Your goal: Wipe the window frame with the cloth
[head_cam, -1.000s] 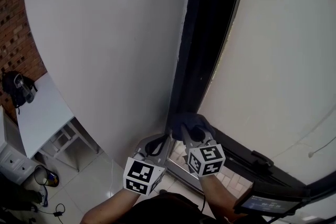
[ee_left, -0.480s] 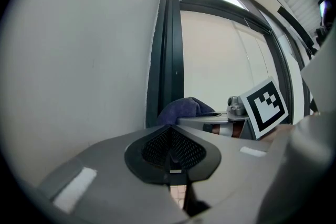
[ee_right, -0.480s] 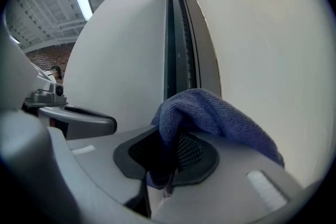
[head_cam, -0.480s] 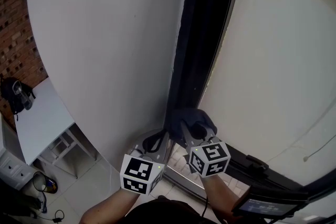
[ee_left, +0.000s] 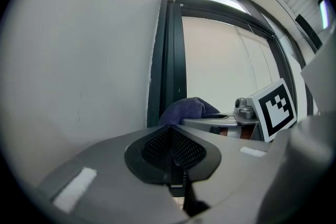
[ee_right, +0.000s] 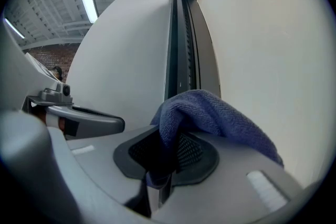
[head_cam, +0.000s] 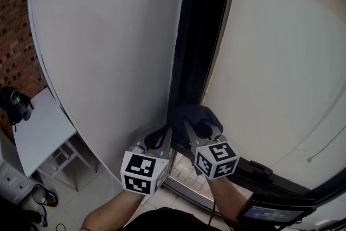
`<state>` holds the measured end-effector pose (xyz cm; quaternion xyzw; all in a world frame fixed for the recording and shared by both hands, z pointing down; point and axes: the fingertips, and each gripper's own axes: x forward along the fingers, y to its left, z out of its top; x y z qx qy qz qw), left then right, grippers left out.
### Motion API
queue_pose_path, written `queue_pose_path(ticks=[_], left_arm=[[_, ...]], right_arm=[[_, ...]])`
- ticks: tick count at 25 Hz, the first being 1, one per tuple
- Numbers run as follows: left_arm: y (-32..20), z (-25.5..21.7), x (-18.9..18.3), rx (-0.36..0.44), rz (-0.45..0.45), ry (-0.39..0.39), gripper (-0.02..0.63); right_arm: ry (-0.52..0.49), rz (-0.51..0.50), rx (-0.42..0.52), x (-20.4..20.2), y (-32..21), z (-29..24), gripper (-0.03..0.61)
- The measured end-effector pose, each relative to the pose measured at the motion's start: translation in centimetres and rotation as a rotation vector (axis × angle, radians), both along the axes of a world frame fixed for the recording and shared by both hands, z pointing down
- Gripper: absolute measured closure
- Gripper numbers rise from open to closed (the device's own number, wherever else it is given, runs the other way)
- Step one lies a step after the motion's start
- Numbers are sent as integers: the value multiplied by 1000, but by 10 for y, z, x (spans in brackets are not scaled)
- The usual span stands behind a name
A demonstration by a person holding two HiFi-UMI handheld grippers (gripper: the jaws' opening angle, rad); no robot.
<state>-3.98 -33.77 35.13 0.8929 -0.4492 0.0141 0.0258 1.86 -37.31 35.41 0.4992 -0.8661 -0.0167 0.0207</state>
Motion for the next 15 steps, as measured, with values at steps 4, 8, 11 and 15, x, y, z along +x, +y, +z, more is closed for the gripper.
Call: queue_pose_path(ticks=[4,8,11,15], left_arm=[[-3,-21,2,39,-5,-2,620],[-7,-41,3,77,-16,-9,620],[-7,-48,6,79,-11,-7,620],[-9,-59,6,96,-12,-8,620]], right_arm=[[8,-3,28,1,-1,-18,511],[10,-11,50,1,0,-35,511],[13,-16,60,0,1,-45,511],[14,-23,78,1,1,-57,511]])
